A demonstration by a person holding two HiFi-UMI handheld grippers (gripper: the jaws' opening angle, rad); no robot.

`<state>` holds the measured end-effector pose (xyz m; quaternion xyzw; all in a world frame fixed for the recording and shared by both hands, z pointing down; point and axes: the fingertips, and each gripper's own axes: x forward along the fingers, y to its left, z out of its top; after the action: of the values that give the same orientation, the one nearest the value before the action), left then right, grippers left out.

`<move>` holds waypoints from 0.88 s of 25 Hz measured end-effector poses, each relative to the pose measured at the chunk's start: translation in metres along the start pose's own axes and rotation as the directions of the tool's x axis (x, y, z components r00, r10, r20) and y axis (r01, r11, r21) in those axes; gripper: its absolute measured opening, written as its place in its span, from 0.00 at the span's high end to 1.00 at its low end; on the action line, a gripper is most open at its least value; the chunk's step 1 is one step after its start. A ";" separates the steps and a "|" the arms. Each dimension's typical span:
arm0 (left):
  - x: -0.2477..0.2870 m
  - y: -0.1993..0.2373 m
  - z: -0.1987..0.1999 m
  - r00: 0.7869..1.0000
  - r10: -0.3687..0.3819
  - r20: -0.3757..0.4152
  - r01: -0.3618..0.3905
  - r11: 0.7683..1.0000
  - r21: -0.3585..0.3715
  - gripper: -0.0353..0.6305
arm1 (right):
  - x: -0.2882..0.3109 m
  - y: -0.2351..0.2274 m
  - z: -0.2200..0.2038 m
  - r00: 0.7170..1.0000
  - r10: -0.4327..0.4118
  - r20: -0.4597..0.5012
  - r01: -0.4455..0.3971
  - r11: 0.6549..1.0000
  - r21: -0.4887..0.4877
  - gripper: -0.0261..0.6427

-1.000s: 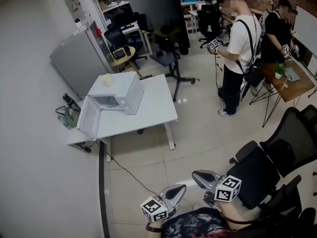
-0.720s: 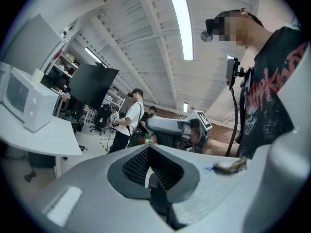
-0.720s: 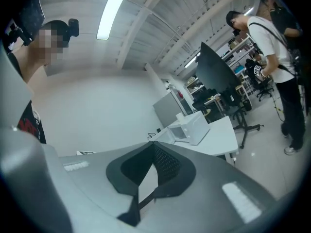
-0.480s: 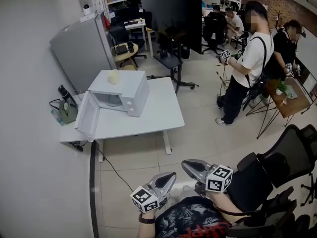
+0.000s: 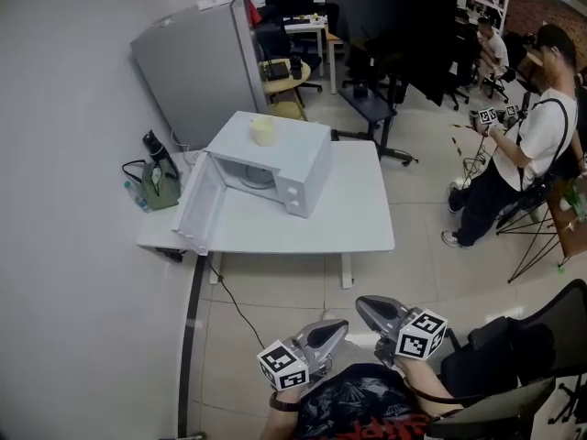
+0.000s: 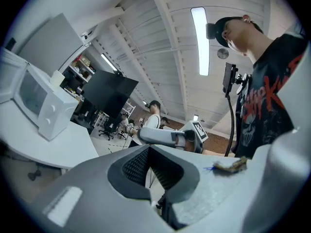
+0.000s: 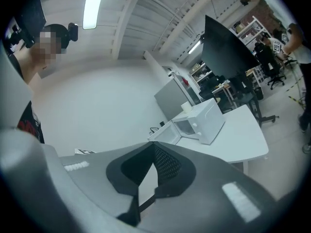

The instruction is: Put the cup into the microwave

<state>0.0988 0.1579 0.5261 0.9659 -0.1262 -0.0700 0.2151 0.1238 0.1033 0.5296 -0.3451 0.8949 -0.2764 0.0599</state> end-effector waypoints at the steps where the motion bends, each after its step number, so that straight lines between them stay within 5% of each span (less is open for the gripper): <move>1: -0.001 0.014 0.009 1.000 0.016 0.008 -0.016 1.000 0.005 0.94 | 0.014 -0.009 0.004 1.000 0.008 -0.001 -0.008 1.000 0.013 0.97; 9: -0.009 0.160 0.094 0.978 0.206 0.026 -0.207 0.968 0.140 0.94 | 0.141 -0.073 0.072 0.993 0.108 0.041 -0.110 0.992 0.068 0.96; 15: 0.001 0.222 0.155 0.989 0.147 0.030 -0.150 0.958 0.245 0.94 | 0.213 -0.113 0.113 0.991 0.131 0.040 -0.133 0.988 0.083 0.96; 22: -0.011 0.319 0.206 0.994 0.039 0.102 -0.044 0.998 0.055 0.95 | 0.277 -0.156 0.124 1.000 0.017 0.012 -0.018 0.991 0.131 0.96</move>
<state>-0.0185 -0.2001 0.4802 0.9640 -0.1589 -0.1107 0.1821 0.0434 -0.2282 0.5319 -0.3341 0.8775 -0.3322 0.0896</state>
